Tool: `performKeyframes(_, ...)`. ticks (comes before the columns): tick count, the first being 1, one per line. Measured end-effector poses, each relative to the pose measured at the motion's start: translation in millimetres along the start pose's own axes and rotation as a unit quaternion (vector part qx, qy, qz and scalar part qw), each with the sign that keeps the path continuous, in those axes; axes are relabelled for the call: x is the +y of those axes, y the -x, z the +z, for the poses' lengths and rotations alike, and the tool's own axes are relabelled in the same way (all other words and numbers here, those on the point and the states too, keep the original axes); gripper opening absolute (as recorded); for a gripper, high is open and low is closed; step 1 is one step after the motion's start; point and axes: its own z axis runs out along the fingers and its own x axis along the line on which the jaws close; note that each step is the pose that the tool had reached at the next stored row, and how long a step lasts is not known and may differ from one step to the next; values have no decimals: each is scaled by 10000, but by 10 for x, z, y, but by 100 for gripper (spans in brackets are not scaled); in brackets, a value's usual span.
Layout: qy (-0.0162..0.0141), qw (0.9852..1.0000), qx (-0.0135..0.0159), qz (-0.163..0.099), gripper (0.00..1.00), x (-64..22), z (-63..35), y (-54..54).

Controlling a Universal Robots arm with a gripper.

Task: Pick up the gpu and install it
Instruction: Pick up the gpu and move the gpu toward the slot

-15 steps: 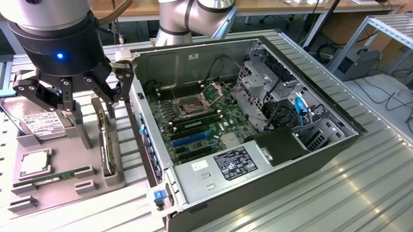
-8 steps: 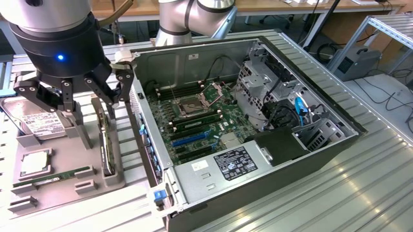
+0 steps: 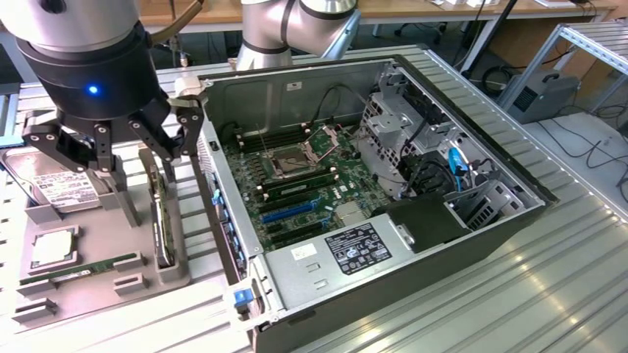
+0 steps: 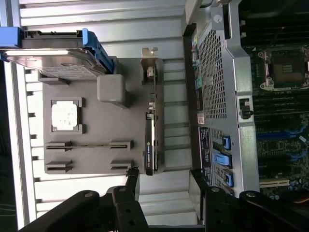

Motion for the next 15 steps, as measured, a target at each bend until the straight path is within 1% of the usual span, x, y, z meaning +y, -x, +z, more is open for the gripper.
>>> performKeyframes(15,0,10000,0,0,54,-2,40,-1)
